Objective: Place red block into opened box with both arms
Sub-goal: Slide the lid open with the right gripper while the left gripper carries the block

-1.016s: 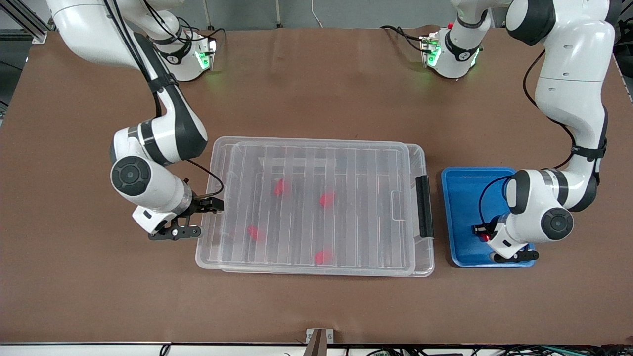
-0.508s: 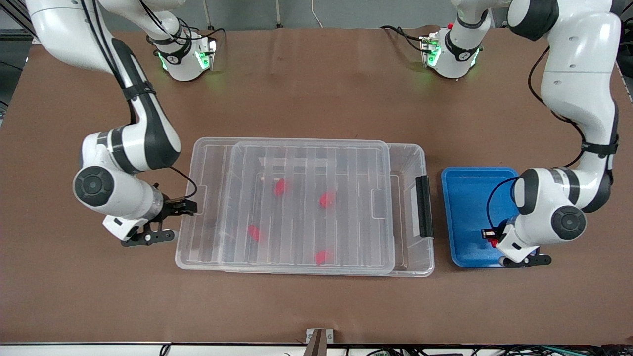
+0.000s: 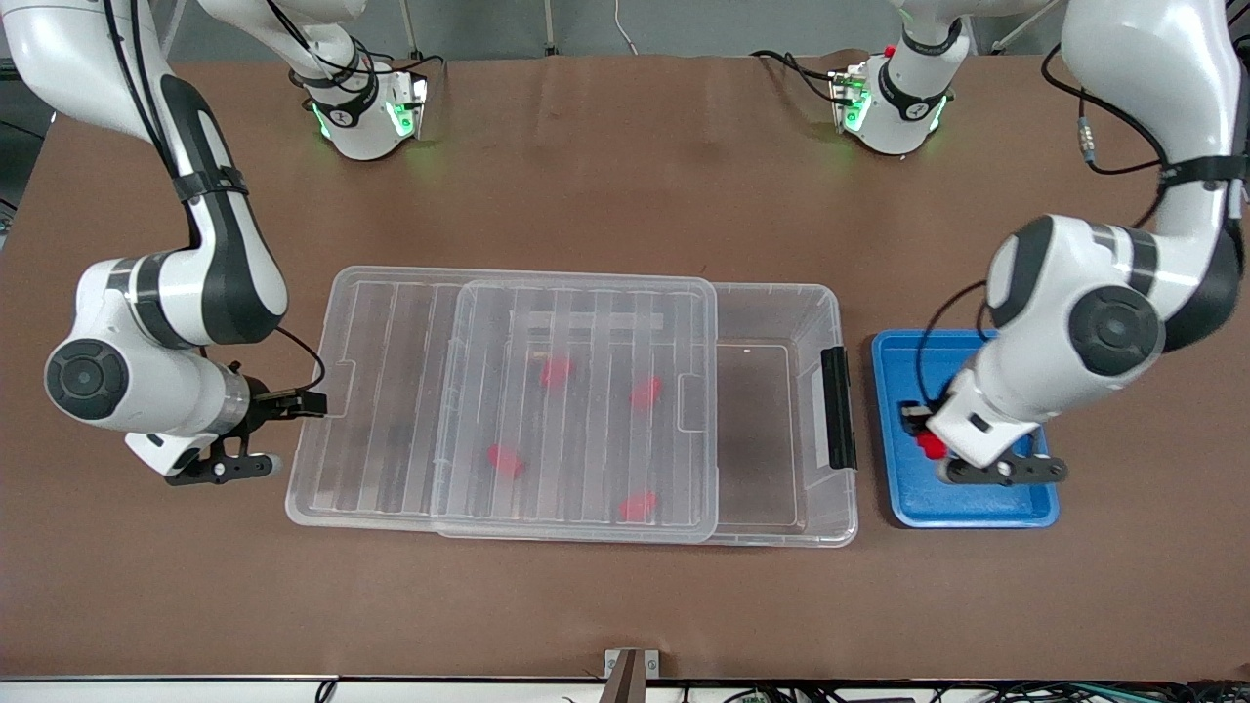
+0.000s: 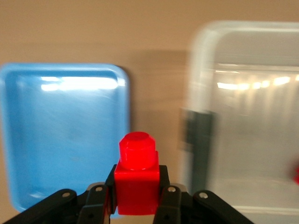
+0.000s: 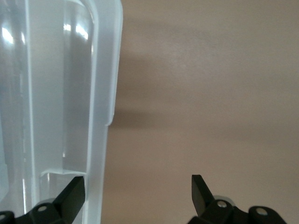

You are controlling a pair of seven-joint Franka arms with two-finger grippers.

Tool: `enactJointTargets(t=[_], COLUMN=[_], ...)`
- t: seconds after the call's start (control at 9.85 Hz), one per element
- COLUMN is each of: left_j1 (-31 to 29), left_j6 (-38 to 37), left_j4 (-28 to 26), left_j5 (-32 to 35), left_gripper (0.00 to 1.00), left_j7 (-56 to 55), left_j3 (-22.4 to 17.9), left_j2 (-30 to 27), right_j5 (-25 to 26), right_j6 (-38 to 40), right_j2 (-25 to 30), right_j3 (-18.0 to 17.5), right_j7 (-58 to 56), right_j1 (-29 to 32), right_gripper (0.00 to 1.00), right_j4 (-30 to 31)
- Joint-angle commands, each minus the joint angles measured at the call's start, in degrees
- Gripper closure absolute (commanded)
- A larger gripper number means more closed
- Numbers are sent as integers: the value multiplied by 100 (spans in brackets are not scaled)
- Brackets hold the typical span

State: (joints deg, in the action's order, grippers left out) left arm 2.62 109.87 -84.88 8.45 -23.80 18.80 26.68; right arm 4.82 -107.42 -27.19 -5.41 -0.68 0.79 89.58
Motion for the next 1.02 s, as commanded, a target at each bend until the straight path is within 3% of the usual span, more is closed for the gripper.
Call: enactJointTargets(t=[0.0, 0.51, 0.61, 0.91], left_j1=[421, 1074, 987, 969], left_j6=[105, 1114, 1177, 1369], left_j4=[-214, -432, -581, -609], left_j5=[104, 374, 759, 834], left_gripper=[100, 100, 100, 100], left_j7=[-1078, -1487, -1478, -1469], left_j3=[273, 247, 247, 256], left_j2=[267, 1066, 1137, 1453], right_j5=[194, 134, 124, -120], right_j6=[142, 501, 616, 1316], right_j2=[205, 423, 799, 2047], right_j3=[-48, -66, -74, 126], right_j7=[-283, -206, 291, 885], right_j1=[271, 307, 290, 220], right_gripper=[0, 0, 0, 0], right_j4=[157, -193, -230, -221])
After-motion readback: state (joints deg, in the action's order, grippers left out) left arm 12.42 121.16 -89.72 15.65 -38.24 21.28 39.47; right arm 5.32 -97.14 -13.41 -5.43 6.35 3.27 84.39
